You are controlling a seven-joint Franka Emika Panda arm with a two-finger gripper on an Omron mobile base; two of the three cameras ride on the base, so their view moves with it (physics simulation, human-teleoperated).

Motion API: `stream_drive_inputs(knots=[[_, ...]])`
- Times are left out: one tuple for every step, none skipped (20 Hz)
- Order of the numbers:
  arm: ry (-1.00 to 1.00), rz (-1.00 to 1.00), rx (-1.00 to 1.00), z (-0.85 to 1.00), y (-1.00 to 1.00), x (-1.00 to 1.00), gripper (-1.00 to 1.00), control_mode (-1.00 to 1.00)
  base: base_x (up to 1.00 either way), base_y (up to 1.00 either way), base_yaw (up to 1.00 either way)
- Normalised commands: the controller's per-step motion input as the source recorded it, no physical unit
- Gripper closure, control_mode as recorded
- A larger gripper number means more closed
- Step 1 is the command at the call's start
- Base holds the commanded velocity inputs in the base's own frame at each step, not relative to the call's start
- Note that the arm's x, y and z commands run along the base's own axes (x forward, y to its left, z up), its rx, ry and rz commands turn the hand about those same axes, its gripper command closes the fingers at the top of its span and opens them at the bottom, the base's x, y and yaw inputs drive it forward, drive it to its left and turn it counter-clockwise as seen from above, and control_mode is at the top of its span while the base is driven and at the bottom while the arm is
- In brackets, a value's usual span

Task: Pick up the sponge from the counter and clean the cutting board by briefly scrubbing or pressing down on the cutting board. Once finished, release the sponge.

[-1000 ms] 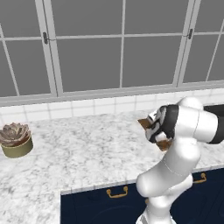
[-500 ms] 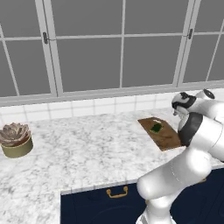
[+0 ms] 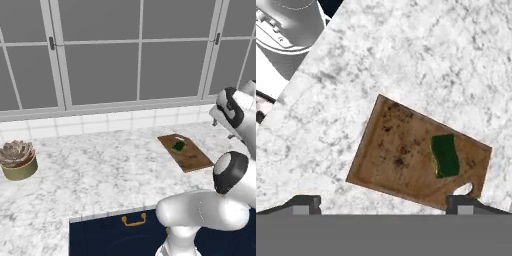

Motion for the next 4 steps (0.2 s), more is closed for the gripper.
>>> stream_drive_inputs(knots=[[-0.02,0.21,-0.55,-0.07,1.00,-1.00,-1.00,-1.00,0.00,0.00,0.00],[0.00,0.21,-0.57,-0.11,1.00,-1.00,-1.00,-1.00,0.00,0.00,0.00],[0.00,0.20,-0.57,-0.14,1.00,-1.00,-1.00,-1.00,0.00,0.00,0.00],[0.00,0.20,-0.55,-0.14,1.00,-0.91,-1.00,-1.00,0.00,0.00,0.00]])
